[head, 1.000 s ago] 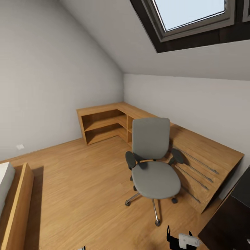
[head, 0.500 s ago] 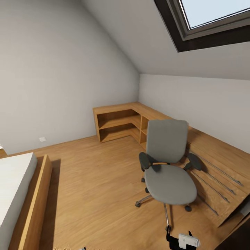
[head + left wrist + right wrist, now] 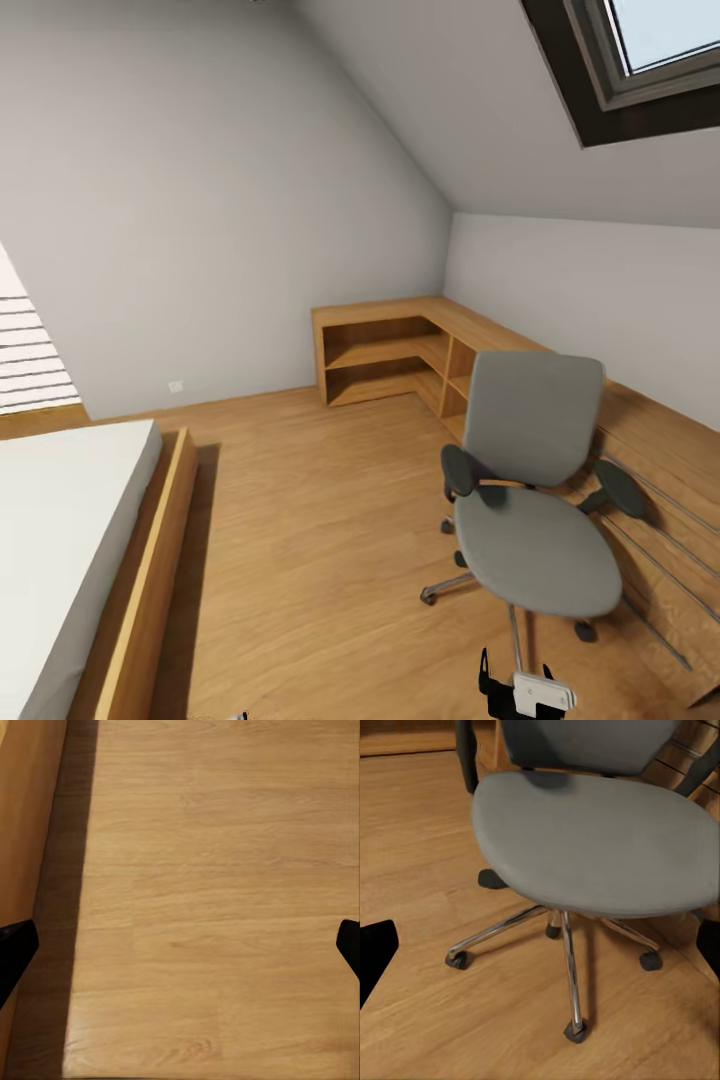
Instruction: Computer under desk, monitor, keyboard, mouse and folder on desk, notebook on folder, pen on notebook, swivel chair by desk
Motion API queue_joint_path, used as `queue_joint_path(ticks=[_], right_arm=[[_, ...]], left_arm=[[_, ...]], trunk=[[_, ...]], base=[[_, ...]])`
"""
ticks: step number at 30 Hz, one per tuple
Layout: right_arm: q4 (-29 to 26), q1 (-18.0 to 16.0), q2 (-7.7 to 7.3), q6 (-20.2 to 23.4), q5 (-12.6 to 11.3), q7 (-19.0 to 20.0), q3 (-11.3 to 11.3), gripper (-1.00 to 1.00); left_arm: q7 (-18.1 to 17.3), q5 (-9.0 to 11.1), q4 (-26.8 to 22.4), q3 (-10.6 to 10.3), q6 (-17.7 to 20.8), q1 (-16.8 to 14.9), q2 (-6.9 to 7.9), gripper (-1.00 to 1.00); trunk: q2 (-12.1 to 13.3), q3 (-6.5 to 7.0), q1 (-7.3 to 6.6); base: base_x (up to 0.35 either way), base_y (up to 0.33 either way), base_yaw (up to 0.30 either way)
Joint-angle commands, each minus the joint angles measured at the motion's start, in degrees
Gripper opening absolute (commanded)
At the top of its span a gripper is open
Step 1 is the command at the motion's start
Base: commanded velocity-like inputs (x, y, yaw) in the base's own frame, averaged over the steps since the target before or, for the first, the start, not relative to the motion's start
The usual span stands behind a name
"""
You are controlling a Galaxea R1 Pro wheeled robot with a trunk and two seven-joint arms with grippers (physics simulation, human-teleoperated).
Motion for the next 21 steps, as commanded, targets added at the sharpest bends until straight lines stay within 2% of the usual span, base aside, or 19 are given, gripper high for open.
queue_joint_path(ticks=[1, 10, 14, 21], right_arm=[[0.07, -0.04, 0.02, -0.13, -0.20, -0.34, 0.50, 1.00], [0.07, -0.04, 0.02, -0.14, -0.25, -0.34, 0.50, 1.00], [0.07, -0.04, 0.02, -0.08, -0.27, -0.34, 0.50, 1.00], [0.07, -0.04, -0.04, 0.09, -0.27, -0.34, 0.47, 1.00]], left_arm=[[0.56, 0.09, -0.16, -0.48, -0.06, -0.03, 0.05, 1.00], [0.55, 0.09, -0.16, -0.48, 0.06, -0.03, 0.05, 1.00], [0.57, 0.09, -0.16, -0.48, 0.70, -0.03, 0.05, 1.00], [0.50, 0.02, -0.16, -0.48, 4.13, -0.03, 0.01, 1.00]], trunk=[[-0.04, -0.06, 0.00], [-0.04, -0.06, 0.00], [-0.04, -0.06, 0.00], [-0.04, -0.06, 0.00]], base=[[0.000, 0.000, 0.286], [0.025, 0.000, 0.286], [0.231, 0.000, 0.286], [0.309, 0.000, 0.286]])
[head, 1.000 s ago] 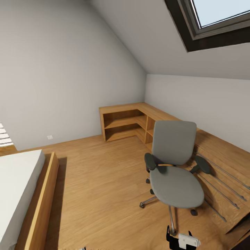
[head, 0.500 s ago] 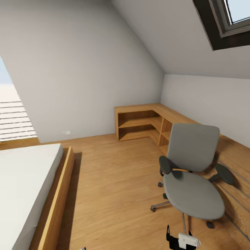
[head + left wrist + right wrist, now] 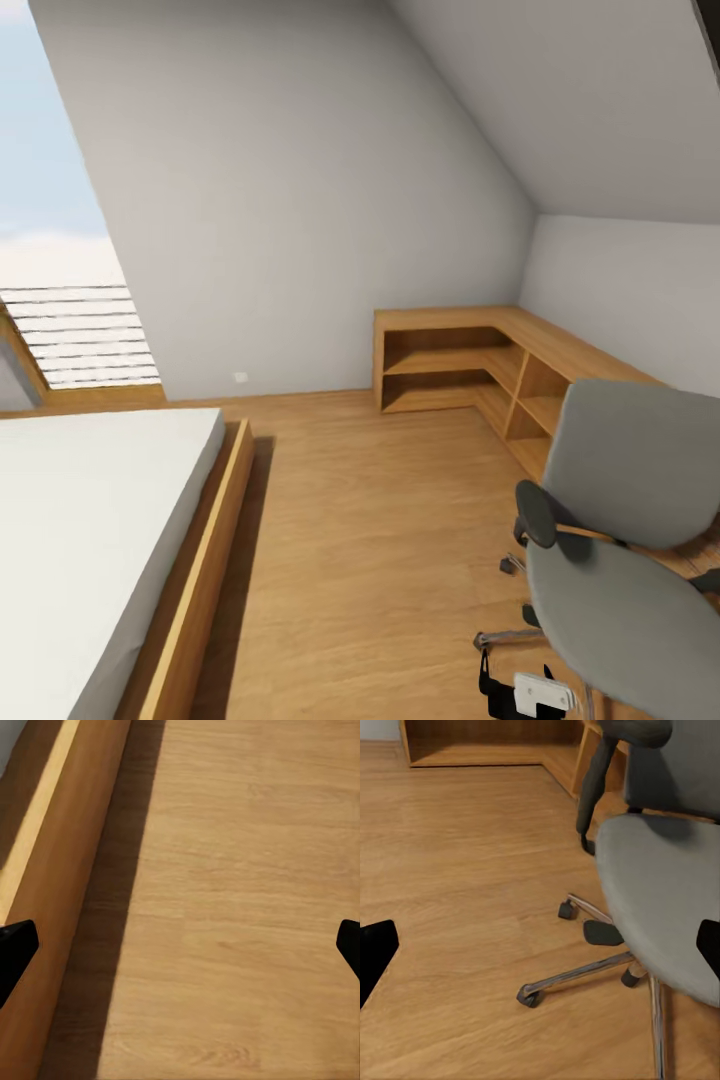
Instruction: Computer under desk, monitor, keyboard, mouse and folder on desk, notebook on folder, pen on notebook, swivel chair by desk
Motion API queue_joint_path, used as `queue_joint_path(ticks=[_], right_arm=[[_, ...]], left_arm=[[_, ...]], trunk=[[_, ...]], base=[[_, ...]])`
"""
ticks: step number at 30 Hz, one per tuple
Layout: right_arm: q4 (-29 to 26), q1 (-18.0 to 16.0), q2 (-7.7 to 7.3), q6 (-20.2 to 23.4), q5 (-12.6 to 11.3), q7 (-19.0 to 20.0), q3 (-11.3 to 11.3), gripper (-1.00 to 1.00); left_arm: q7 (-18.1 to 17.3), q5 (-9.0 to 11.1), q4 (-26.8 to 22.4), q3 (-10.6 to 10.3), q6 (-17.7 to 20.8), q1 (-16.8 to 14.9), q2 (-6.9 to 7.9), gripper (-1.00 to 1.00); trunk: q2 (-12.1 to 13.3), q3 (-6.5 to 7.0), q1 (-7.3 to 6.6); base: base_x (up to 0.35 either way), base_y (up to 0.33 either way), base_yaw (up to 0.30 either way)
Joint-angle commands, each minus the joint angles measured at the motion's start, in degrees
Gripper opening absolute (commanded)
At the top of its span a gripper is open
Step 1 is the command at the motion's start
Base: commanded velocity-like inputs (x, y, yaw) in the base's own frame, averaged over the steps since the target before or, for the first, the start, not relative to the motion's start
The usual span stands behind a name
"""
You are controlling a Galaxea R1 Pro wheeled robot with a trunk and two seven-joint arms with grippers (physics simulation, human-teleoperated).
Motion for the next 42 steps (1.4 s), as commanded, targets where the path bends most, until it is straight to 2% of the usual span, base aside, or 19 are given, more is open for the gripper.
queue_joint_path(ticks=[1, 11, 23, 34, 42], right_arm=[[0.07, -0.05, 0.02, -0.09, -0.22, -0.33, 0.49, 1.00], [0.07, -0.05, -0.09, -0.03, -0.22, -0.13, 0.44, 1.00], [0.07, -0.05, -0.25, 0.03, -0.22, 0.01, 0.44, 1.00], [0.07, -0.05, -0.34, 0.03, -0.22, 0.04, 0.51, 1.00], [0.10, -0.05, -0.35, 0.03, -0.05, 0.18, 0.56, 1.00]], left_arm=[[0.55, 0.09, -0.17, -0.49, 0.05, -0.03, 0.06, 1.00], [0.53, 0.08, -0.17, -0.49, 0.52, -0.03, 0.05, 1.00], [0.41, -0.04, -0.17, -0.54, 0.45, -0.03, 0.01, 1.00], [0.25, -0.09, -0.17, -0.57, 0.50, -0.03, 0.01, 1.00], [0.27, -0.09, -0.17, -0.58, 0.54, -0.03, 0.01, 1.00]], trunk=[[-0.03, -0.06, 0.04], [-0.03, -0.06, 0.04], [-0.03, -0.06, 0.04], [-0.03, -0.06, 0.04], [-0.03, -0.06, 0.04]], base=[[0.323, 0.000, 0.286], [0.325, 0.005, 0.210], [0.184, 0.179, 0.015], [0.030, 0.016, 0.000], [0.276, 0.001, 0.000]])
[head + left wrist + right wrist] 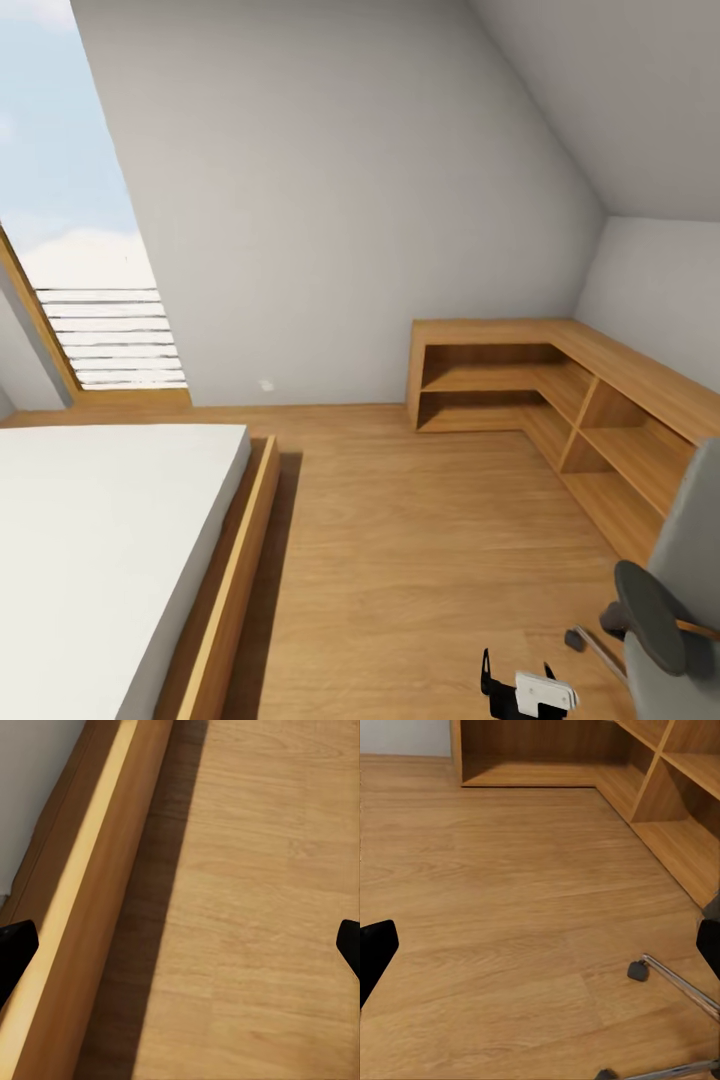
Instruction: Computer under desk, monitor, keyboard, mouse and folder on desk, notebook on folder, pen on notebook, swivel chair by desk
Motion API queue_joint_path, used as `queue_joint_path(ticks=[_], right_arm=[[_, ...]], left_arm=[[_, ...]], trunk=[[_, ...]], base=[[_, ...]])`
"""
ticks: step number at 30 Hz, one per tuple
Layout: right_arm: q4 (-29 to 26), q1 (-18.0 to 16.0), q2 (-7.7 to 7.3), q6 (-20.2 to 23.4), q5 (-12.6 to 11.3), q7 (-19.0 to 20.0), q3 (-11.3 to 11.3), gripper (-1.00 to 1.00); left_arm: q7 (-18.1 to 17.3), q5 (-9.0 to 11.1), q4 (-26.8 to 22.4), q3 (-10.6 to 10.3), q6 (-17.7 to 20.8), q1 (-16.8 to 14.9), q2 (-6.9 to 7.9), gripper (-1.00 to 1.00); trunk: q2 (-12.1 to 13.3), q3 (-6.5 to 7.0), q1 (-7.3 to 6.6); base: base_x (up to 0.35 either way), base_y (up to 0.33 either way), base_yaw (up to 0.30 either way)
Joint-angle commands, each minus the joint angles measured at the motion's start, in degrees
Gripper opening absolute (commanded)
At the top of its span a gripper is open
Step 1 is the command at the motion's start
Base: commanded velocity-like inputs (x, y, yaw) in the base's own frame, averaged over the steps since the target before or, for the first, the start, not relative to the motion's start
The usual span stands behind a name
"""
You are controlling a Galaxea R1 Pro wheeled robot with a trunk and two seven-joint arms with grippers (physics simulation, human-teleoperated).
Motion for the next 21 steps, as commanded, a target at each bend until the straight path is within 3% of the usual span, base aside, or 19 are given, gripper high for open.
queue_joint_path(ticks=[1, 21], right_arm=[[0.08, -0.05, 0.03, -0.10, -0.20, -0.31, 0.50, 1.00], [0.30, -0.05, 0.03, -0.10, 0.03, -0.06, 0.55, 1.00]], left_arm=[[0.55, 0.10, -0.17, -0.49, -0.10, -0.03, 0.06, 1.00], [0.55, 0.10, -0.17, -0.49, -0.10, -0.03, 0.06, 1.00]], trunk=[[-0.03, -0.06, 0.03], [-0.03, -0.06, 0.03]], base=[[0.321, 0.000, 0.000], [0.328, 0.000, 0.000]])
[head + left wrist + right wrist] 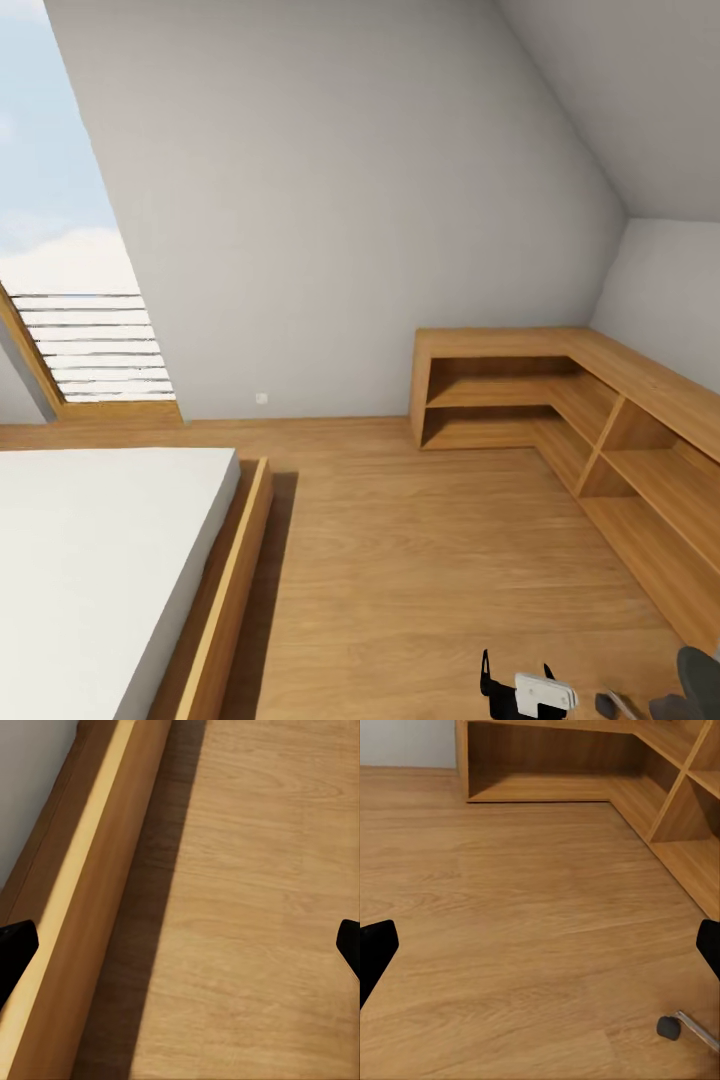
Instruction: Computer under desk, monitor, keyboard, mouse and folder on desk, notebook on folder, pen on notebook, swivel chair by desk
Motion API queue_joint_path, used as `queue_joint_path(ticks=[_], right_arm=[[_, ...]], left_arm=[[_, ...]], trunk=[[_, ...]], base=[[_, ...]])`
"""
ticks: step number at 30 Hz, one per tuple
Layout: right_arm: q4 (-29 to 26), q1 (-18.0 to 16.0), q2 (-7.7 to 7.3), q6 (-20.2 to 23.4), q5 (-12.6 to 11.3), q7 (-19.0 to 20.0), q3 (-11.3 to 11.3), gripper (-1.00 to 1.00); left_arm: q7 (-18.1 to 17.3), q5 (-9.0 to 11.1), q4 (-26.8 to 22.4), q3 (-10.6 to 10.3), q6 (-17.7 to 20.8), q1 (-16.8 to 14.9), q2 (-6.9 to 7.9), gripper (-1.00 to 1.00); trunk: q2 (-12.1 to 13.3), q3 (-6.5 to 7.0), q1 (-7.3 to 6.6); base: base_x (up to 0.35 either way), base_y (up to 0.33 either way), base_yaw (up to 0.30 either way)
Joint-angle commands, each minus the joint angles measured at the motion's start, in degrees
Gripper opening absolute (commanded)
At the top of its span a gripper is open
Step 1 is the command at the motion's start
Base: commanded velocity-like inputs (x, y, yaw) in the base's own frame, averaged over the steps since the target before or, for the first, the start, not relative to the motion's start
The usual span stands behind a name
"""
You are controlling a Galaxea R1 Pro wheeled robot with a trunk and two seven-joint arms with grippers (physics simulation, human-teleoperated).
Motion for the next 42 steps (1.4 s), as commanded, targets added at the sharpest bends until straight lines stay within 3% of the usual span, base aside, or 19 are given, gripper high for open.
queue_joint_path(ticks=[1, 42], right_arm=[[0.09, -0.05, 0.03, -0.11, -0.21, -0.33, 0.49, 1.00], [0.02, -0.05, -0.06, -0.11, -0.45, 1.35, 0.40, 1.00]], left_arm=[[0.55, 0.10, -0.17, -0.49, -0.10, -0.03, 0.06, 1.00], [0.73, 0.10, -0.17, -0.57, -0.01, -0.03, 0.01, 1.00]], trunk=[[-0.03, -0.06, 0.04], [-0.03, -0.06, 0.04]], base=[[0.329, 0.000, 0.000], [0.331, 0.000, 0.000]])
